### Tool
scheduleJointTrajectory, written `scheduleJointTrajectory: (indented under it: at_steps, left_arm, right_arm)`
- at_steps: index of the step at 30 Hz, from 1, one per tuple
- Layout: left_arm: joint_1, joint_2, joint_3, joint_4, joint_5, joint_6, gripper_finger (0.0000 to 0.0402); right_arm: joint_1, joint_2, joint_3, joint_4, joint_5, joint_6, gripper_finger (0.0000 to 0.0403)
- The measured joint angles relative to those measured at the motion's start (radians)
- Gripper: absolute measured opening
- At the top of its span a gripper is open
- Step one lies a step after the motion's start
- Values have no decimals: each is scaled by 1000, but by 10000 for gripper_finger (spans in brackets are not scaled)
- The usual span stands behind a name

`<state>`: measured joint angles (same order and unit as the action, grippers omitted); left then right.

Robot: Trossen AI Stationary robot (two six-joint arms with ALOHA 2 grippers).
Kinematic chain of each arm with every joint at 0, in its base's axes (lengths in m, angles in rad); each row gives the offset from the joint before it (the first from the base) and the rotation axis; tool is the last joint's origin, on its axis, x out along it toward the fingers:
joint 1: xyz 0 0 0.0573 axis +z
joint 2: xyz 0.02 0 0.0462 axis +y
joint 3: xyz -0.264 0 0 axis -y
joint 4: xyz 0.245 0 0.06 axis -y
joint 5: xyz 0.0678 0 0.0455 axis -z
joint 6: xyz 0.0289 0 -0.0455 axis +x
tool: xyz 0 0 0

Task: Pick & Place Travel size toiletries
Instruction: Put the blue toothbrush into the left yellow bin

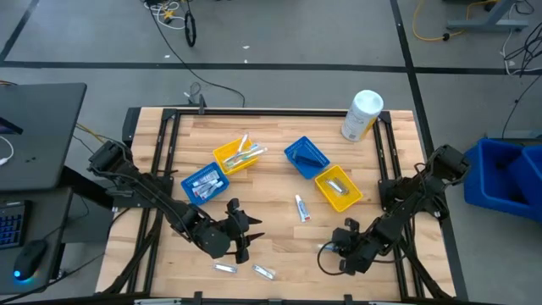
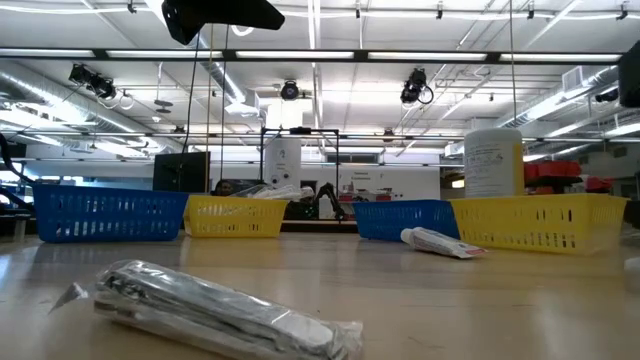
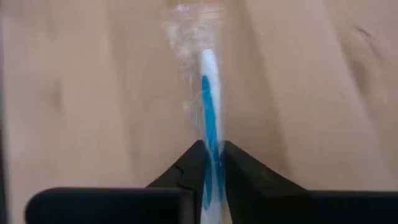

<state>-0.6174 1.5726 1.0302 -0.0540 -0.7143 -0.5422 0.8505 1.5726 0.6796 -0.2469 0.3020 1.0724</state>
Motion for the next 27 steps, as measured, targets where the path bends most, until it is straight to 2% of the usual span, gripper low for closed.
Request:
scheduleJointTrajectory:
  at_steps: [8, 20, 25, 27]
  left_arm:
    - [0, 0, 0, 0, -9, -14, 175]
    - [17, 0, 0, 21, -10, -132, 175]
    - [17, 0, 0, 70, 3, -121, 175]
    - [17, 0, 0, 77, 8, -89, 175]
  right_arm:
    - [-22, -1, 0, 219, 68, -170, 23]
    - [-182, -3, 2, 727, 72, -642, 12]
    - [-251, -3, 2, 968, 177, -810, 12]
    - [-280, -4, 2, 1042, 188, -852, 11]
